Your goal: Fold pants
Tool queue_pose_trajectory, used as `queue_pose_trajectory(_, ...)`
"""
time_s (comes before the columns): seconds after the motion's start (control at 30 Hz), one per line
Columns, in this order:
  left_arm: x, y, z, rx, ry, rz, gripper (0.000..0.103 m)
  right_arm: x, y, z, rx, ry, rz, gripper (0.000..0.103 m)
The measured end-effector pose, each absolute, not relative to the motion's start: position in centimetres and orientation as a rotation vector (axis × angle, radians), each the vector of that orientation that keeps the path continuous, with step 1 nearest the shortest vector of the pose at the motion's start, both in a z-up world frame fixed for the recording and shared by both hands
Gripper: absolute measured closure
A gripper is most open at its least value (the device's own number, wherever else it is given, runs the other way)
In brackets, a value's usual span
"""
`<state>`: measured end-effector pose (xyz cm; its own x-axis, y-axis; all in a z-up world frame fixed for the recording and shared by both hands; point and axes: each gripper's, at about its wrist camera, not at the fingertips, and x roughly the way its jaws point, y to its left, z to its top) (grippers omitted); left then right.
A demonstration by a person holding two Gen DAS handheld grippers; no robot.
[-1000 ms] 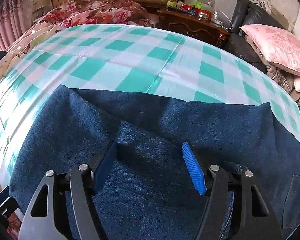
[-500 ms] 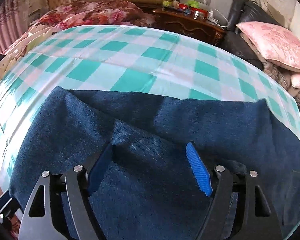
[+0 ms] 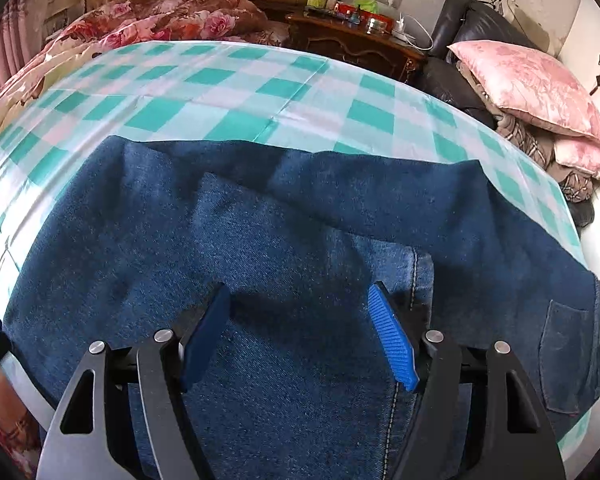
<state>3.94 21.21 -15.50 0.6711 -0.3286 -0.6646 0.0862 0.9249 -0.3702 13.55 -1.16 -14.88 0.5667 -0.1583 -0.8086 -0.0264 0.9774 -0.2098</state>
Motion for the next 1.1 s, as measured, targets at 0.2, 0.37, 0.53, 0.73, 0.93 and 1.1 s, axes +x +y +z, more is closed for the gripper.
queue_pose_trajectory(0.2, 4.9, 21.2, -14.8, -0.314, 0.797, -0.226, 0.076, 13.5, -1.3, -15.1, -0.199, 0.966, -0.077, 0.035)
queue_pose_trajectory(0.37, 5.8, 21.0, -15.9, -0.318, 0.841, -0.238, 0.068, 13.5, -1.3, -15.1, -0.196, 0.966, -0.074, 0.035)
queue_pose_trajectory(0.53, 5.8, 20.8, -16.8, -0.314, 0.871, -0.236, 0.068, 13.6, -1.4, -15.1, -0.194, 0.966, -0.070, 0.035)
queue_pose_trajectory(0.73, 5.9, 20.9, -17.0, -0.342, 0.885, -0.254, 0.074, 13.5, -1.3, -15.1, -0.199, 0.963, -0.075, 0.035)
queue_pose_trajectory(0.93, 5.7, 21.0, -16.8, -0.353, 0.879, -0.266, 0.085, 13.5, -1.2, -15.1, -0.204, 0.964, -0.080, 0.035)
queue_pose_trajectory(1.1, 5.5, 21.0, -16.0, -0.349, 0.858, -0.277, 0.090, 13.5, -1.1, -15.1, -0.210, 0.966, -0.085, 0.035)
